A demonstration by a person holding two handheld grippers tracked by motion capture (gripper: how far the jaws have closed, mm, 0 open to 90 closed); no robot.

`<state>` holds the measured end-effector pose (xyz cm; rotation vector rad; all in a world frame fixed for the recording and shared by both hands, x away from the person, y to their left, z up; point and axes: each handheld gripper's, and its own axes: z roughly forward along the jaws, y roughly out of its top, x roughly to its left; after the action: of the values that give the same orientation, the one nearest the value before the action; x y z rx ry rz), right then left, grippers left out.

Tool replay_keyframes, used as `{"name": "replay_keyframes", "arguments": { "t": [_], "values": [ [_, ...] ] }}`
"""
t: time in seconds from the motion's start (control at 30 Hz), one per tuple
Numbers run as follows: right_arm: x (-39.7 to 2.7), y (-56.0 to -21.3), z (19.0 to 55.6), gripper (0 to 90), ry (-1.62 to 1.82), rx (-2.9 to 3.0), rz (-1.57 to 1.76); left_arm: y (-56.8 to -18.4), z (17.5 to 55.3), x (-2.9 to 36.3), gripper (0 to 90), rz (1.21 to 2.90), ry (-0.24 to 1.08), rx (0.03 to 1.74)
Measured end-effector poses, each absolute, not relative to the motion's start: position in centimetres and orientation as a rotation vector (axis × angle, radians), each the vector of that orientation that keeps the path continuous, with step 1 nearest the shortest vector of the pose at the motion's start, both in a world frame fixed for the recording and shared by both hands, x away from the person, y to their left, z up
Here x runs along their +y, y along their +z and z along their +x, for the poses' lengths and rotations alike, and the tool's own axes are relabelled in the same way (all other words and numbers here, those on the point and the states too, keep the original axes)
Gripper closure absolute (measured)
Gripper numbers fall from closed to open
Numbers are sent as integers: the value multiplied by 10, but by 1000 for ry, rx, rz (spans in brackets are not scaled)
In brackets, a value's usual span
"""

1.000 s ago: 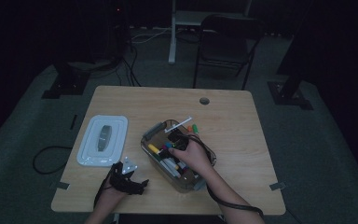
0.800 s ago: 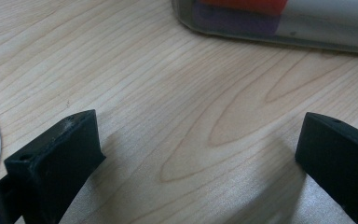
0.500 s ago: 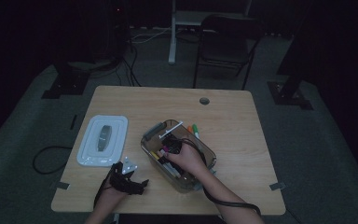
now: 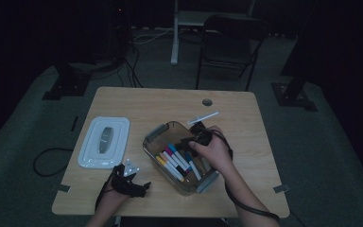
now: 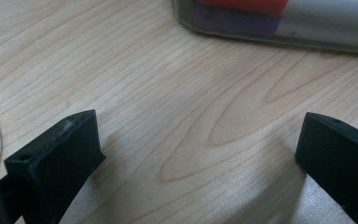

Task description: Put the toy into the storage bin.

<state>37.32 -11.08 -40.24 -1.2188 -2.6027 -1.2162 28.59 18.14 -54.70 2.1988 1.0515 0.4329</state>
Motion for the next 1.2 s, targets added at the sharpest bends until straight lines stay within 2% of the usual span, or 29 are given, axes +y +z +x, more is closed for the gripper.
{"name": "replay_keyframes", "arguments": {
  "t": [0.3,0.53,0.93,1.2],
  "values": [
    [-179,-400,386,569,-1313,-2545,-1453,-547,286,181,7,2196,435,1052],
    [-207,-429,405,577,-1290,-2516,-1613,-547,286,181,7,2198,432,1052],
    [-191,-499,441,584,-1111,-2483,-1706,-547,286,181,7,2198,433,1052],
    [-172,-514,456,595,-1078,-2518,-1725,-547,286,181,7,2198,433,1052]
  ]
}}
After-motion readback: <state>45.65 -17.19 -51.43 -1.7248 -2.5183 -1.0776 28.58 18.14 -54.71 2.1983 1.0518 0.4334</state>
